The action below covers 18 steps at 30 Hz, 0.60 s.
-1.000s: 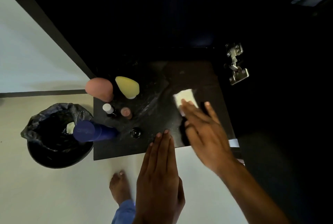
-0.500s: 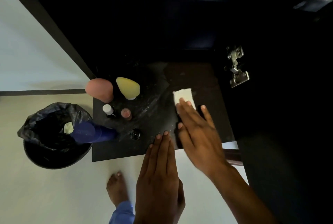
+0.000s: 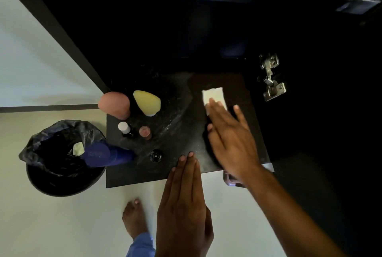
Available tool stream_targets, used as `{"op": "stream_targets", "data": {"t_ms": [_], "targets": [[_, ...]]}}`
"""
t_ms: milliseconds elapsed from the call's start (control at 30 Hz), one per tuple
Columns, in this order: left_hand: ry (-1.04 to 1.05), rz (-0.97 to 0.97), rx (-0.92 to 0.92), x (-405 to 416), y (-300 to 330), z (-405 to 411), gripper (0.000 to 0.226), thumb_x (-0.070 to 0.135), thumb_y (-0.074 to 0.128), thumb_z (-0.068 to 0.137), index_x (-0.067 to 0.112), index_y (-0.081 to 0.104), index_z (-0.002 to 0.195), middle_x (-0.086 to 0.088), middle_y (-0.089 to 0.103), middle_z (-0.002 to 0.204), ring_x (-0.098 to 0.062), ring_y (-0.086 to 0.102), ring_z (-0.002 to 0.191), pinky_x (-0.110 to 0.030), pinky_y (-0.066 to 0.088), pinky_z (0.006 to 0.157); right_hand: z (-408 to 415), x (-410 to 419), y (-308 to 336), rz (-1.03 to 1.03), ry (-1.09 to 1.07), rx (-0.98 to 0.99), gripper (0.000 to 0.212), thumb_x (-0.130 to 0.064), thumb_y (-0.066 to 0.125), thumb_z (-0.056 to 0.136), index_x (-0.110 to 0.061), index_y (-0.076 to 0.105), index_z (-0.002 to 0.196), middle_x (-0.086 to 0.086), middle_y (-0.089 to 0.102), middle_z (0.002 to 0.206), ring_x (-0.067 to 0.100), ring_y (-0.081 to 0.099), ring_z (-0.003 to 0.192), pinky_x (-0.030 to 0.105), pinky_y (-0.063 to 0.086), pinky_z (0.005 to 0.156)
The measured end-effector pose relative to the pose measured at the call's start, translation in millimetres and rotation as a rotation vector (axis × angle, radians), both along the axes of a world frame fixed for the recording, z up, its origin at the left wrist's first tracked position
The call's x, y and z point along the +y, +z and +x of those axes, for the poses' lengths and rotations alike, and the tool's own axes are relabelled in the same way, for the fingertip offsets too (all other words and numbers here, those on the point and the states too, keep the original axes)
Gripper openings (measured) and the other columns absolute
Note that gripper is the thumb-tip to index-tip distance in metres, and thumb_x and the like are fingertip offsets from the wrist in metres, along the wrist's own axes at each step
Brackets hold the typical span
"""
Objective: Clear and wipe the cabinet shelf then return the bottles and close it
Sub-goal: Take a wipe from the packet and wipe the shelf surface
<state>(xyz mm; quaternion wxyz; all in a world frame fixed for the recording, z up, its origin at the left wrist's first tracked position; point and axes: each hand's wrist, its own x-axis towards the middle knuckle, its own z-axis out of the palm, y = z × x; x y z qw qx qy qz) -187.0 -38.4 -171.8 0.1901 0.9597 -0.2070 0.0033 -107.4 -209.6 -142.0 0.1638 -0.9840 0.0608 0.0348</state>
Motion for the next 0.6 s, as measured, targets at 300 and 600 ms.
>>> {"op": "stream_targets", "data": {"t_ms": [300,600], "targets": [[-0.013,0.05,0.051,2,6,-1,0.075,-0.006,0.075,0.075,-0.004,0.054,0.147,-0.016,0.052,0.156,-0.03,0.049,0.145,-0.038,0.036,0.122,115,13,-13,0.031,0.066,-0.117,0.053,-0.02,0.041,0.1,-0.01,0.048,0.151,0.007,0.049,0.157,0.019,0.038,0.151,0.041,0.009,0.129],[0.022,-0.015,0.095,3,20,-4,0.078,0.012,0.075,0.077,-0.003,0.051,0.149,-0.018,0.049,0.157,-0.032,0.052,0.143,-0.037,0.027,0.123,69,14,-12,0.154,0.117,-0.088,0.054,-0.014,0.039,0.098,-0.012,0.051,0.151,0.005,0.048,0.159,0.017,0.04,0.151,0.046,0.008,0.131]]}}
